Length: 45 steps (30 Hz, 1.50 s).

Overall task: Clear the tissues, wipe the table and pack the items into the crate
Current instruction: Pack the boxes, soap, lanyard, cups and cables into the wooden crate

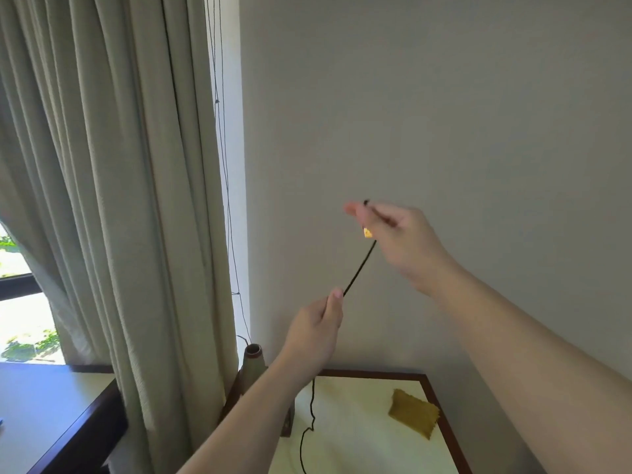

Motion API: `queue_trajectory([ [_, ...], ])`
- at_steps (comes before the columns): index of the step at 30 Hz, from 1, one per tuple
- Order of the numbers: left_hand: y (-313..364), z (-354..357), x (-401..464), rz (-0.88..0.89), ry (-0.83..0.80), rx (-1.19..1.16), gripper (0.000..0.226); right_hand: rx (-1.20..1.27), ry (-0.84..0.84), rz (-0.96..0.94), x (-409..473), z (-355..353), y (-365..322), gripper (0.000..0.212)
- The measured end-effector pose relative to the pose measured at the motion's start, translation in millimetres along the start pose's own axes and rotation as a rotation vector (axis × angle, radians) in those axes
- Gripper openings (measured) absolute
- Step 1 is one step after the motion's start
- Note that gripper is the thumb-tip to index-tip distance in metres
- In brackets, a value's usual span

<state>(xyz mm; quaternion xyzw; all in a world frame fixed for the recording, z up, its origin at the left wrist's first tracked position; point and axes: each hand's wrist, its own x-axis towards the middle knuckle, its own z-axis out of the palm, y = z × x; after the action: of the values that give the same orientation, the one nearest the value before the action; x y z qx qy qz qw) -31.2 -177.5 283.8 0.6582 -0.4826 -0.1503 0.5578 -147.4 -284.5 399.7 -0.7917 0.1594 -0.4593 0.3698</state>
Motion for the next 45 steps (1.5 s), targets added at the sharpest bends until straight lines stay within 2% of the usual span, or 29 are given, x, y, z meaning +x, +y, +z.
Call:
queue_trajectory([
  [2,9,-7,-7,0.056,0.065,-0.017,0.052,-0.346,-0.133,0.011,-5,-5,28,0.04],
  [4,24,-17,-2,0.098,0.118,-0.017,0.055,-0.508,-0.322,0.1,-18,-5,47,0.037],
  [6,37,-26,10,0.141,0.143,0.07,0.06,-0.393,-0.452,0.231,-35,4,50,0.033],
  [8,45,-33,22,0.168,0.169,0.135,0.062,-0.123,-0.478,0.327,-50,17,44,0.037],
  [12,42,-39,44,0.098,0.134,0.136,0.057,0.211,-0.412,0.363,-72,36,22,0.045],
  [14,34,-36,49,0.029,0.059,0.048,0.055,0.408,-0.342,0.385,-75,40,10,0.043],
  [16,26,-27,45,-0.043,-0.005,-0.061,0.051,0.579,-0.223,0.374,-73,40,0,0.038],
  [19,17,-6,30,-0.137,-0.057,-0.106,0.05,0.849,-0.019,0.353,-61,37,-7,0.032],
  [22,5,15,15,-0.198,-0.079,-0.142,0.055,0.932,0.102,0.279,-44,31,-1,0.032],
  [24,-3,21,6,-0.199,-0.088,-0.097,0.058,0.769,0.144,0.195,-32,27,11,0.032],
  [27,-8,21,-2,-0.159,-0.119,0.01,0.062,0.034,0.16,0.026,-23,15,36,0.031],
  [29,-2,14,0,-0.155,-0.123,0.038,0.062,-0.397,-0.008,-0.004,-25,9,49,0.032],
  [30,2,10,3,-0.151,-0.105,0.058,0.062,-0.54,-0.122,0.042,-28,7,53,0.035],
  [32,12,-2,11,-0.119,-0.078,0.139,0.06,-0.655,-0.326,0.184,-37,8,55,0.046],
  [33,18,-7,14,-0.091,-0.069,0.197,0.059,-0.612,-0.41,0.264,-42,11,54,0.053],
  [35,25,-16,19,-0.045,-0.042,0.285,0.057,-0.372,-0.513,0.436,-51,16,47,0.067],
  [36,25,-19,22,-0.034,-0.027,0.3,0.057,-0.209,-0.536,0.51,-55,18,42,0.069],
  [38,24,-23,26,-0.019,0.015,0.277,0.056,0.12,-0.54,0.582,-60,20,30,0.061],
  [42,18,-21,29,-0.06,0.098,-0.015,0.054,0.63,-0.41,0.593,-60,25,7,0.04],
  [45,6,-10,27,-0.214,0.046,-0.115,0.06,1.098,-0.163,0.523,-46,29,-11,0.042],
])
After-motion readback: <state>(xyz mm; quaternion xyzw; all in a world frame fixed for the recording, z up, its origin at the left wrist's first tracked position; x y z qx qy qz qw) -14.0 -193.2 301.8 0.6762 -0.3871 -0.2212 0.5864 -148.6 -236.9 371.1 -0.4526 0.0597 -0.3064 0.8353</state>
